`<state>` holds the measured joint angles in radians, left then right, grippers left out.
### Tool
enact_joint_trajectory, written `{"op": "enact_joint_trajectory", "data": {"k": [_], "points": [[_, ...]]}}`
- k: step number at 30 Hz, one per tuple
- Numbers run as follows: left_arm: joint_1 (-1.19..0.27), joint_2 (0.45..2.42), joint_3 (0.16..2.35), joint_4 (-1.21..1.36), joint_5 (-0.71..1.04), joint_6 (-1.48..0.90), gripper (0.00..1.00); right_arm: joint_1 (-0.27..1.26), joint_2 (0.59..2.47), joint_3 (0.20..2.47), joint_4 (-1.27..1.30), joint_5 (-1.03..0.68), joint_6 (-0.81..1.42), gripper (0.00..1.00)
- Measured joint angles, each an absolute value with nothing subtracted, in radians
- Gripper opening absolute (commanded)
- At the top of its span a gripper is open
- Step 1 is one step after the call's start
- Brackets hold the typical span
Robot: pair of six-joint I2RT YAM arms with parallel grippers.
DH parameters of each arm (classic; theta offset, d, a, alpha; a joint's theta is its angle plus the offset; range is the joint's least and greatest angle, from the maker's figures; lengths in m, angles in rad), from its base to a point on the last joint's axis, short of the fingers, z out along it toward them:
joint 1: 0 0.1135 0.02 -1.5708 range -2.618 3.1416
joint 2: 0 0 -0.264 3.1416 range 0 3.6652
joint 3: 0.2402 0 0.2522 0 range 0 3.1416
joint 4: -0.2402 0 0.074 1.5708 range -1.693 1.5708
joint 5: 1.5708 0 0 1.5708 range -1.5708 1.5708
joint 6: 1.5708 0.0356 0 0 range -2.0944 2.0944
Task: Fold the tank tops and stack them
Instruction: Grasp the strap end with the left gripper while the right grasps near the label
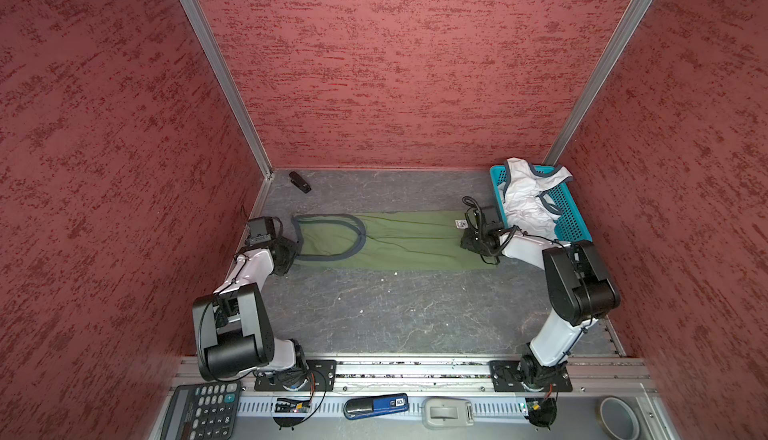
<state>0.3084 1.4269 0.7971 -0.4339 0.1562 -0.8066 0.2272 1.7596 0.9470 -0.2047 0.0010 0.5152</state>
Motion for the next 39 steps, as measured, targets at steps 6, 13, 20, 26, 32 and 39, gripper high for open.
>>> {"op": "enact_joint_trajectory", "data": {"k": [6,13,20,26,32,39], "points": [[0.334,1.523,0.839,-0.444,0.16,-0.799,0.15,0.227,1.76,0.947,-0.204,0.001,0.515,0.55],[0.376,1.628,0.865,-0.447,0.183,-0.789,0.31,0.227,1.76,0.947,-0.204,0.001,0.515,0.55],[0.418,1.621,0.872,-0.418,0.236,-0.784,0.65,0.227,1.755,0.947,-0.207,0.0,0.514,0.56],[0.486,1.461,0.829,-0.453,0.192,-0.77,0.98,0.221,1.699,0.947,-0.276,0.001,0.507,0.69],[0.464,1.275,0.819,-0.493,0.146,-0.749,1.0,0.22,1.588,0.963,-0.339,0.001,0.482,0.76],[0.079,1.298,0.799,-0.482,0.109,-0.773,0.95,0.22,1.628,1.092,-0.374,-0.038,0.455,0.77]]}}
